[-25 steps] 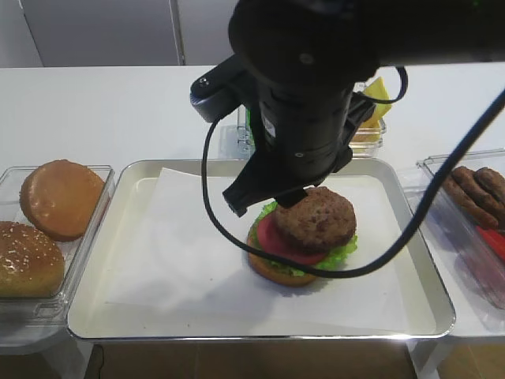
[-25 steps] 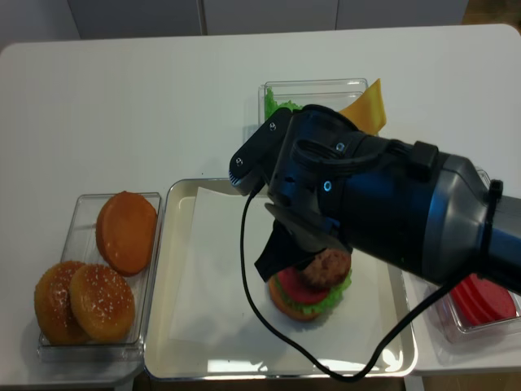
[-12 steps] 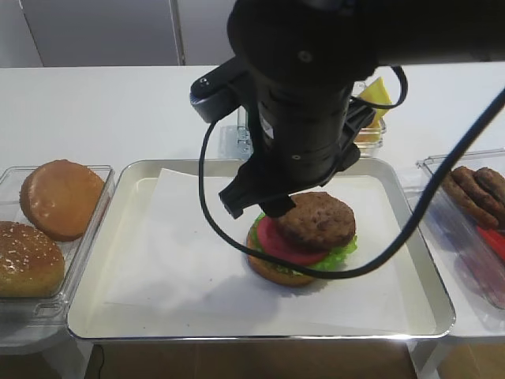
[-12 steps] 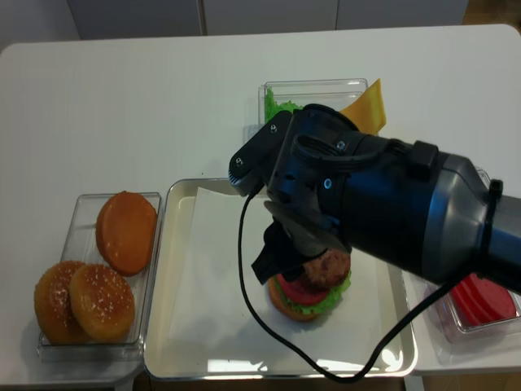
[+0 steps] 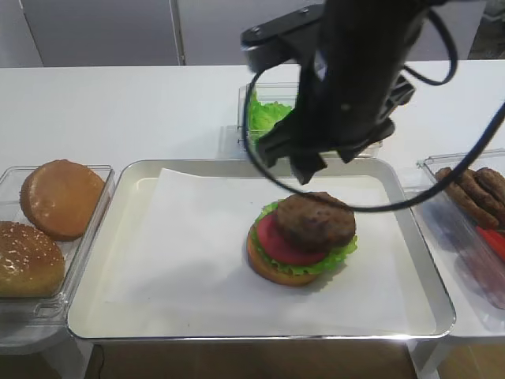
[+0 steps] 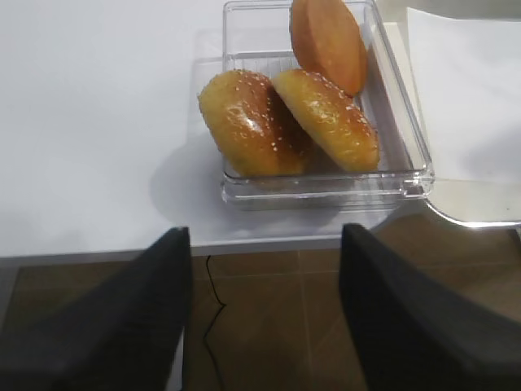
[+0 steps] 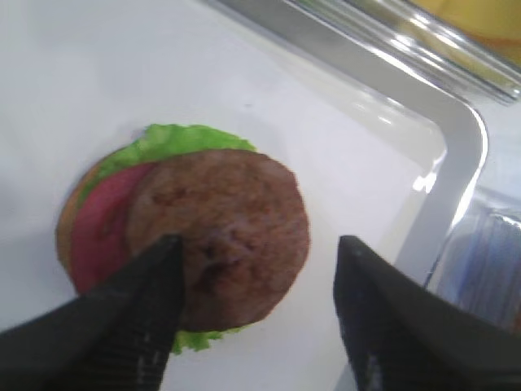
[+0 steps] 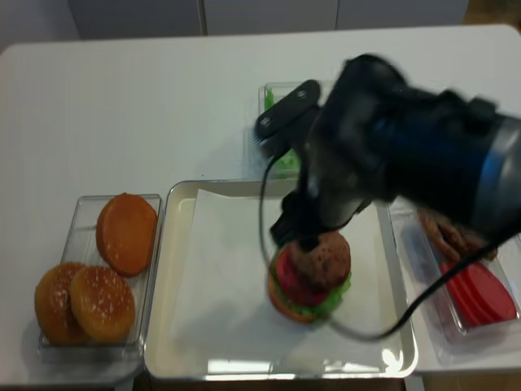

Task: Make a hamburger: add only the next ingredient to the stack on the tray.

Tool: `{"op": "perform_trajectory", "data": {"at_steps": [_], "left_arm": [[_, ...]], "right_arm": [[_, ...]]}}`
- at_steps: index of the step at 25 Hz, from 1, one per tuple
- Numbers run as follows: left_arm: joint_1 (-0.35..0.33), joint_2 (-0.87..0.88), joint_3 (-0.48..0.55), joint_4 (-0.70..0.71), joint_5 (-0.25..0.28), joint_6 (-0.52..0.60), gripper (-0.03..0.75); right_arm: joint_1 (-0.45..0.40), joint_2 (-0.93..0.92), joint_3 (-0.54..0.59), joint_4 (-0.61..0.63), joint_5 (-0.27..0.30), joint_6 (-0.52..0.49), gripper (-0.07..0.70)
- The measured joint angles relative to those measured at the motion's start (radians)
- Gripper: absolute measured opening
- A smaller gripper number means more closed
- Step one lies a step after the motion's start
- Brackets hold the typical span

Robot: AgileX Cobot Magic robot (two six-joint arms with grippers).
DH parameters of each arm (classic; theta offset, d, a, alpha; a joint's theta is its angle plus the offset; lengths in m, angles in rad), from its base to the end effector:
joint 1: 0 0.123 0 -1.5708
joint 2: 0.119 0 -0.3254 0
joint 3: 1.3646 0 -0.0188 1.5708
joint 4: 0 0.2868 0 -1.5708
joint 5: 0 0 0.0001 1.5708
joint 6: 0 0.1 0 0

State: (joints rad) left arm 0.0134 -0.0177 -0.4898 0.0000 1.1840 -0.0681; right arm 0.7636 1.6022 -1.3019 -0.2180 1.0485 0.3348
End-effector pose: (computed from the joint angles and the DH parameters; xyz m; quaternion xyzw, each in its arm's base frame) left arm -0.0136 -0.0002 0.2765 -0.0359 0.8812 -0.0129 0.4711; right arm 0.2758 0.2380 0.3092 -0.2472 0.9514 -0.0067 0.1835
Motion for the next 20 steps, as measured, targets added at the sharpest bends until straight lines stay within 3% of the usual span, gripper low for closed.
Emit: {"op": "perform_trajectory", "data": {"at_steps": [7, 13, 20], "left_arm": [[0.000, 0.000, 0.000, 0.000, 0.000, 0.000, 0.427], [0.000, 0.000, 0.000, 0.000, 0.000, 0.000, 0.427], [0.000, 0.000, 0.000, 0.000, 0.000, 0.000, 0.427]], "right_arm": [[-0.371, -0.068, 0.000, 0.270, -0.018, -0.219, 0.456], [-0.658, -0.142, 0.004, 0.383, -0.002, -0.313, 0.456], [-0.849, -0.294, 0.170, 0.409, -0.024, -0.335, 0.445]]}}
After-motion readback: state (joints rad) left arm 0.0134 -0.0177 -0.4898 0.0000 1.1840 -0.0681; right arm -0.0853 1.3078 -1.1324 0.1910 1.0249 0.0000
